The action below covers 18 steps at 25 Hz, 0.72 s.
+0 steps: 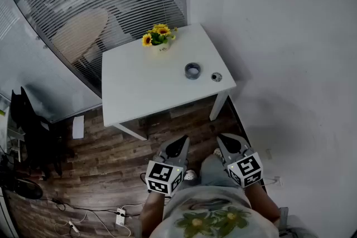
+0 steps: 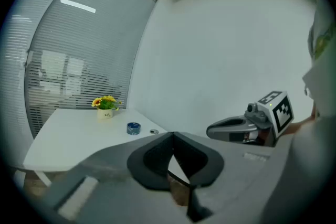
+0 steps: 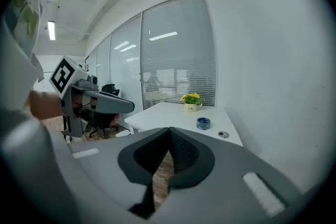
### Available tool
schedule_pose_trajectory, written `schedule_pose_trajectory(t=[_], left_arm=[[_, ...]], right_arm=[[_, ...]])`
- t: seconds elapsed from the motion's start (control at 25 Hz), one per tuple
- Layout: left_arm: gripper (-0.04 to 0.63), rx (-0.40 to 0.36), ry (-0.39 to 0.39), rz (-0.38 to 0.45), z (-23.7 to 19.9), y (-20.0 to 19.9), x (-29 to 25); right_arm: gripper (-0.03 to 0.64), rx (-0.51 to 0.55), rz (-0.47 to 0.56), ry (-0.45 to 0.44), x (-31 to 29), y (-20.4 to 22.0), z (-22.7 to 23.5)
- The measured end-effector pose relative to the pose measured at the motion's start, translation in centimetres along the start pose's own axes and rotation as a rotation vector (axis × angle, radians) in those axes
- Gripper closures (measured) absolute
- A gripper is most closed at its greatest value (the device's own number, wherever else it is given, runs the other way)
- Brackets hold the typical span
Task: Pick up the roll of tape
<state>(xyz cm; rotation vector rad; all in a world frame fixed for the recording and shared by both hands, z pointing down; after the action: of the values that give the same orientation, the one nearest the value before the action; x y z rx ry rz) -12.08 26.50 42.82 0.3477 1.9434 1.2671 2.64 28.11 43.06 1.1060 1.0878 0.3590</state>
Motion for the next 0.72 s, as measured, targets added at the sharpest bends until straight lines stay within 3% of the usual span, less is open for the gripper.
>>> schedule_pose_trajectory(t=[0.32, 0.44, 0.72], left_arm=[[0.591, -0.011, 0.001, -0.002, -0.5, 0.1, -0.5], [0.591, -0.024, -0.012, -0.009, -1.2, -0.9, -1.2], [0.591, -0.053, -0.046, 0.019, -3.7, -4.5, -3.1]], right_arm=[[0.618, 0.031, 0.019, -0.022, -0.8, -0.2, -1.2], [0.617, 0.075, 0.046, -0.007, -1.7, -1.5, -0.5], [0.617, 0.036, 0.074, 0.01, -4.2, -3.6, 2.6]])
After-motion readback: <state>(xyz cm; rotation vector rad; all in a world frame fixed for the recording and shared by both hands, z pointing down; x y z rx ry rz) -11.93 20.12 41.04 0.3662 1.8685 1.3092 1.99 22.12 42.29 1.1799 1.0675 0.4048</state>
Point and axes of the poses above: the fingertips, and each gripper's own axes: x backward along the fingers, z to its right, y out of its underside, the point moved 4 cm from there along x, backward along the fingers, and after that the axes turned 10 degrees about -z, right-handed, at the moved point
